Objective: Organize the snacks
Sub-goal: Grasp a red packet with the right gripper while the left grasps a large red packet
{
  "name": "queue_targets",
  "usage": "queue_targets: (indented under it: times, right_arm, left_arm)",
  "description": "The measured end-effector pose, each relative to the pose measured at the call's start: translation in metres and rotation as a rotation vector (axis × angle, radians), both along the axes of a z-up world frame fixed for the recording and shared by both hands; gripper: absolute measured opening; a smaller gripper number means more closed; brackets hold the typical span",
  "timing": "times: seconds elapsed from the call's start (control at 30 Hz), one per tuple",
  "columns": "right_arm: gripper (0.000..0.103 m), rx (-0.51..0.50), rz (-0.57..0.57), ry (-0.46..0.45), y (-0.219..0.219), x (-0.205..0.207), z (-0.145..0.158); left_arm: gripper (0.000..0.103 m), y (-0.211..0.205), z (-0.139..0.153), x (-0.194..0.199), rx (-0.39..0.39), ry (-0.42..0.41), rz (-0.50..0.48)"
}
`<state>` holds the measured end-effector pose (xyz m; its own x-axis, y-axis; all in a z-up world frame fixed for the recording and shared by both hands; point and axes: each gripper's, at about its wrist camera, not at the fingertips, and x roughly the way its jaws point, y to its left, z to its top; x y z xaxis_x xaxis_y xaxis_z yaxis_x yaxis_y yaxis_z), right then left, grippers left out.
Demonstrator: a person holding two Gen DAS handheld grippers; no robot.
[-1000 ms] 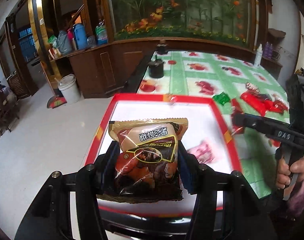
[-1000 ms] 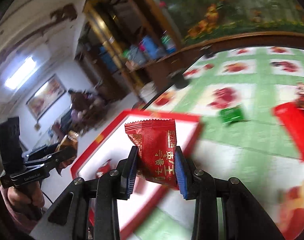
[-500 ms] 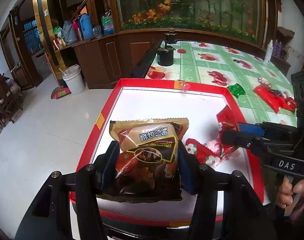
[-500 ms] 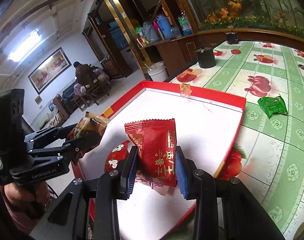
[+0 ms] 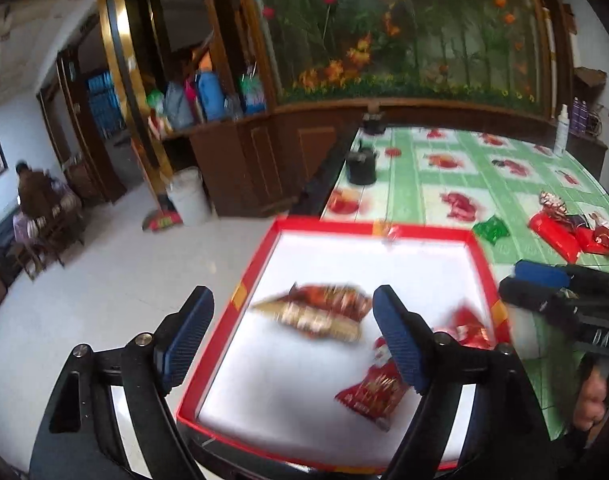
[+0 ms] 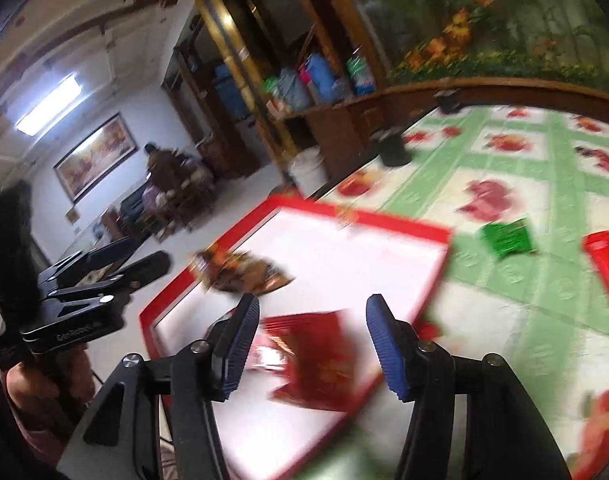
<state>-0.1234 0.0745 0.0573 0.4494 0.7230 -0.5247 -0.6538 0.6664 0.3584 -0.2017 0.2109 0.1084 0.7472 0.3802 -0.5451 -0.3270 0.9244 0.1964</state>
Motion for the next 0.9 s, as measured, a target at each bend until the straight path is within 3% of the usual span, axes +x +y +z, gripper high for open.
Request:
queue_targets:
  times: [0.13,0.23,0.33,0.5,0.7,0.8,0.9]
  right_arm:
    - [0.064,-0.012,-0.113,-0.009,-0.052,0.017,0.005]
    - [0.064,-0.015,-0.214,-0.003,-0.105,0.033,0.009]
    - [0.068,-0.028,-0.323,-0.021,-0.158,0.044,0.016]
    - [0.073,-0.063,-0.507,-0.023,-0.254,0.065,0.019]
    - [0.073,-0.077,-0.541,0.003,-0.305,0.081,0.009]
    - [0.073,-0.099,-0.508,0.013,-0.301,0.084,0.004]
    - [0.069,-0.183,-0.472,-0.004,-0.287,0.089,-0.001]
  left_arm:
    - [0.085,-0.036,0.01,0.005,0.052,-0.031,-0.109]
    - [0.085,-0.077,0.013,0.018,0.091,-0.008,-0.24]
    - [0.085,-0.121,0.011,0.036,0.177,0.021,-0.334]
    - [0.085,-0.179,0.009,0.071,0.237,0.065,-0.461]
    - [0.085,-0.212,0.001,0.128,0.15,0.16,-0.479]
    - [0.085,-0.221,-0.004,0.153,0.064,0.205,-0.457]
    - [0.085,-0.229,-0.012,0.177,0.013,0.246,-0.421]
